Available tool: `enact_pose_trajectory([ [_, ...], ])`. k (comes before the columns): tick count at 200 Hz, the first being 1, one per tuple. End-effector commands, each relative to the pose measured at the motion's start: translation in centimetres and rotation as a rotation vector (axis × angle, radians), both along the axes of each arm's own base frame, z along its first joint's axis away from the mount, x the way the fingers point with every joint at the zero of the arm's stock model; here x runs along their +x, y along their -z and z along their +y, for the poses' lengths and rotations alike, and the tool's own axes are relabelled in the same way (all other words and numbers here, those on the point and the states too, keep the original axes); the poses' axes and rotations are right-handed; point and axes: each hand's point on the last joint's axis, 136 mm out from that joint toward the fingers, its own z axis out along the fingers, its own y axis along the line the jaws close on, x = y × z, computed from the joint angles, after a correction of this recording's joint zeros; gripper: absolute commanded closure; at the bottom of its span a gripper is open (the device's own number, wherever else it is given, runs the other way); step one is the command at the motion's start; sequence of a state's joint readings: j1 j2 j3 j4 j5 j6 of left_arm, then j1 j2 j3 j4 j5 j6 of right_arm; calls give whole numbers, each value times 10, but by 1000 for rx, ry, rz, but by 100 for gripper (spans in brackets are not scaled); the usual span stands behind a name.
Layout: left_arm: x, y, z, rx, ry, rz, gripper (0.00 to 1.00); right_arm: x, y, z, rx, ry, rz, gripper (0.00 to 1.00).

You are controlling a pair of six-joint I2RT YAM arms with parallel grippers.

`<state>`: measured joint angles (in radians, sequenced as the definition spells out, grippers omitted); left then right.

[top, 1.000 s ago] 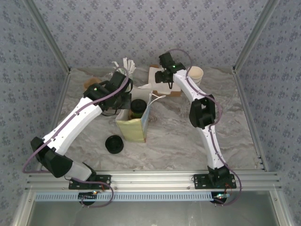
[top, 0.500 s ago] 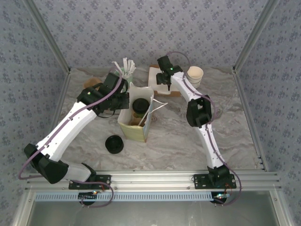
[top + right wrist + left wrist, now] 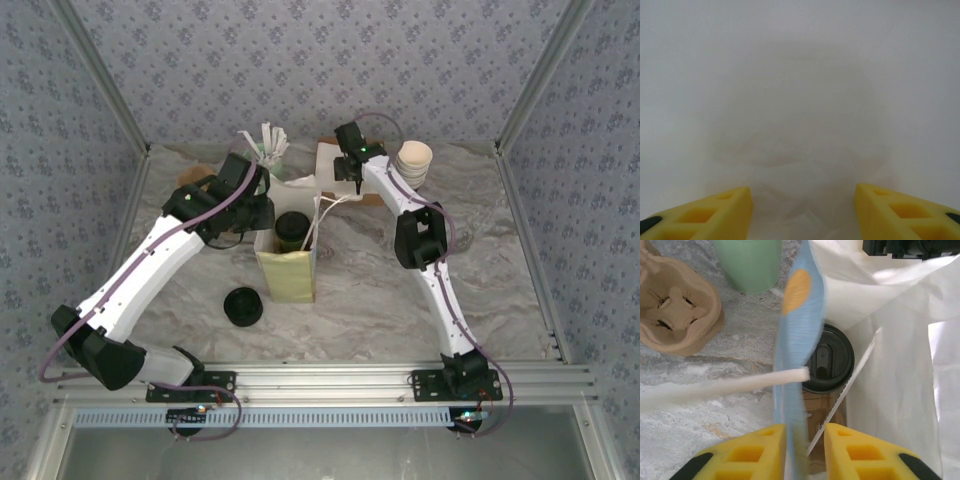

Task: Pack the takeout coffee

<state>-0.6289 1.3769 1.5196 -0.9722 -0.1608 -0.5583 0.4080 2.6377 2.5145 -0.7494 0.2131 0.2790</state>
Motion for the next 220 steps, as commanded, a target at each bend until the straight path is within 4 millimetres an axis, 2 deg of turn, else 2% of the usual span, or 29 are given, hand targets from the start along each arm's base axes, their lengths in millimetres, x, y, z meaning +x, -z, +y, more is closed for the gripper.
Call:
enact_pose_trajectory([
  [1, 1, -20, -2, -40, 11, -42, 66, 9, 0, 0, 13, 9, -24, 51],
  [35, 1, -28, -1, -41, 14, -61, 61, 10, 1, 2, 27, 0, -23, 64],
  [113, -3, -34, 3, -41, 21, -75, 59, 9, 15, 4, 22, -4, -5, 63],
  [148, -4, -34, 2, -41, 28, -74, 59, 8, 18, 2, -16, 0, -7, 69],
  [165, -5, -33, 3, -38, 29, -73, 58, 8, 12, 2, -19, -1, -17, 80],
  [194, -4, -31, 1, -39, 32, -67, 57, 8, -9, 6, -9, -9, -47, 82],
  [220, -4, -30, 0, -42, 35, -65, 57, 7, -37, 8, 8, -18, -82, 85],
])
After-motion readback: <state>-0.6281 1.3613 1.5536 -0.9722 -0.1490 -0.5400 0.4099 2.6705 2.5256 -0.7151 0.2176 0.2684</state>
